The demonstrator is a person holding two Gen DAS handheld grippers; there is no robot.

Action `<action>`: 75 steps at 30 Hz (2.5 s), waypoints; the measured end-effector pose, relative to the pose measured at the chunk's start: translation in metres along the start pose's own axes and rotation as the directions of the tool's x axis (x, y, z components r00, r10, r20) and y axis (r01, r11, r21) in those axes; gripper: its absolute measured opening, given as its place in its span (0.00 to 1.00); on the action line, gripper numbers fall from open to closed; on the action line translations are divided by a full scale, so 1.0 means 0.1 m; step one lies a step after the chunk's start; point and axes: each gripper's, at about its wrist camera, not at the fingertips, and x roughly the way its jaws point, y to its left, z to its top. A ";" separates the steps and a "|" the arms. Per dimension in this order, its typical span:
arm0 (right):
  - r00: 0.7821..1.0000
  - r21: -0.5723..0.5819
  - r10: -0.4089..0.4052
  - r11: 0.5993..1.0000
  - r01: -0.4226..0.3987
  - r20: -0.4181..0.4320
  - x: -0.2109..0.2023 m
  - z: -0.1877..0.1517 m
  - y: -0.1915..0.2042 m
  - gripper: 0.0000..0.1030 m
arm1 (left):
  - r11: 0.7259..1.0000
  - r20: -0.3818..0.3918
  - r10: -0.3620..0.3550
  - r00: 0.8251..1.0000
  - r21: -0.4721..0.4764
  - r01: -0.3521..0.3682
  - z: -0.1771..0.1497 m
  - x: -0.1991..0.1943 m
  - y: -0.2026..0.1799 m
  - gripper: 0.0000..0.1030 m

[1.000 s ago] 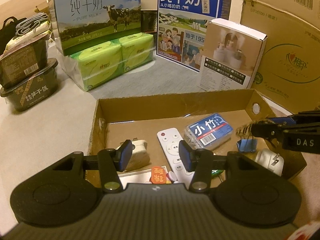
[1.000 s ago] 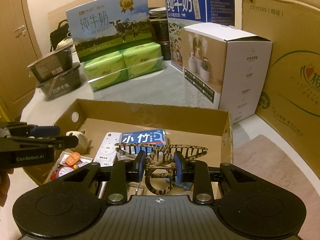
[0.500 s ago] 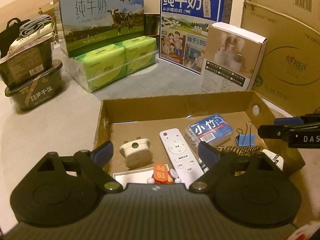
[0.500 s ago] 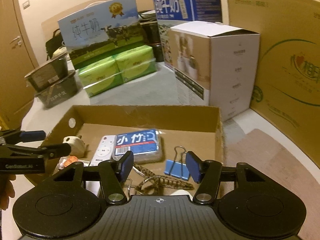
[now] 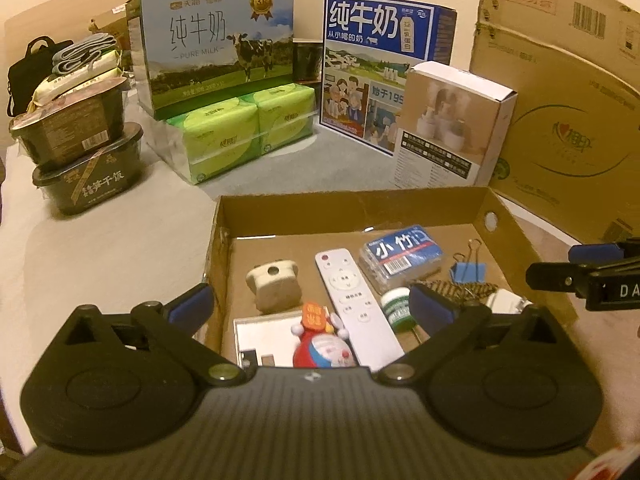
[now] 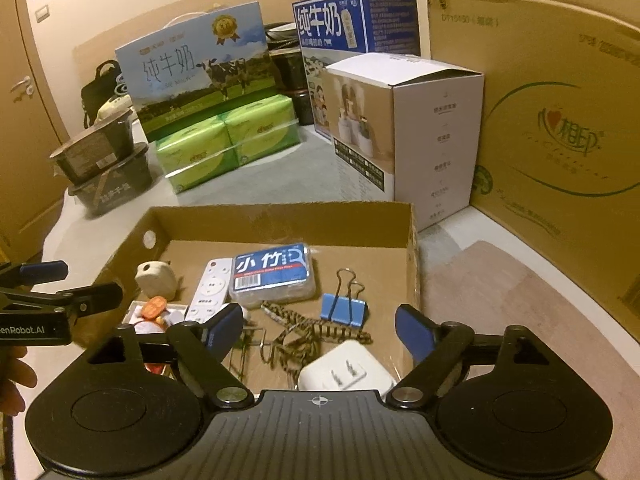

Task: Organize rigid objects

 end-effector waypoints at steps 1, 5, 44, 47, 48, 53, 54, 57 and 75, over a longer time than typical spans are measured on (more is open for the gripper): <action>1.000 -0.002 0.000 1.000 0.000 -0.004 -0.04 -0.02 0.02 0.81 | 1.000 0.000 -0.001 1.000 -0.003 0.001 -0.01 -0.04 0.00 1.00; 1.000 -0.012 -0.020 1.000 0.020 -0.009 -0.22 -0.10 0.10 0.82 | 1.000 -0.005 -0.005 1.000 -0.024 0.005 -0.07 -0.23 -0.02 1.00; 0.996 0.067 -0.083 0.994 0.081 0.033 -1.77 -1.15 0.44 0.82 | 0.990 0.005 0.035 0.999 -0.137 -0.034 -1.11 -1.86 -0.27 1.00; 0.996 0.048 -0.086 0.995 0.085 0.031 -1.83 -1.23 0.49 0.82 | 0.991 -0.009 0.039 0.999 -0.129 -0.040 -1.18 -1.90 -0.29 1.00; 0.996 0.045 -0.087 0.995 0.086 0.029 -1.85 -1.25 0.50 0.82 | 0.991 -0.013 0.041 0.999 -0.127 -0.043 -1.21 -1.91 -0.30 1.00; 0.997 0.047 -0.073 0.996 0.072 0.021 -1.93 -1.36 0.54 0.82 | 0.991 -0.031 0.043 0.999 -0.123 -0.047 -1.31 -1.97 -0.33 1.00; 0.997 0.046 -0.071 0.996 0.070 0.019 -1.95 -1.38 0.55 0.82 | 0.991 -0.035 0.045 0.998 -0.122 -0.049 -1.33 -1.98 -0.34 1.00; 0.998 0.045 -0.067 0.997 0.066 0.017 -1.98 -1.43 0.57 0.82 | 0.992 -0.045 0.052 0.998 -0.115 -0.056 -1.38 -2.00 -0.36 1.00; 0.999 0.035 -0.039 0.999 0.039 -0.006 -2.05 -1.56 0.67 0.82 | 0.992 -0.063 0.056 0.996 -0.105 -0.063 -1.48 -2.08 -0.40 1.00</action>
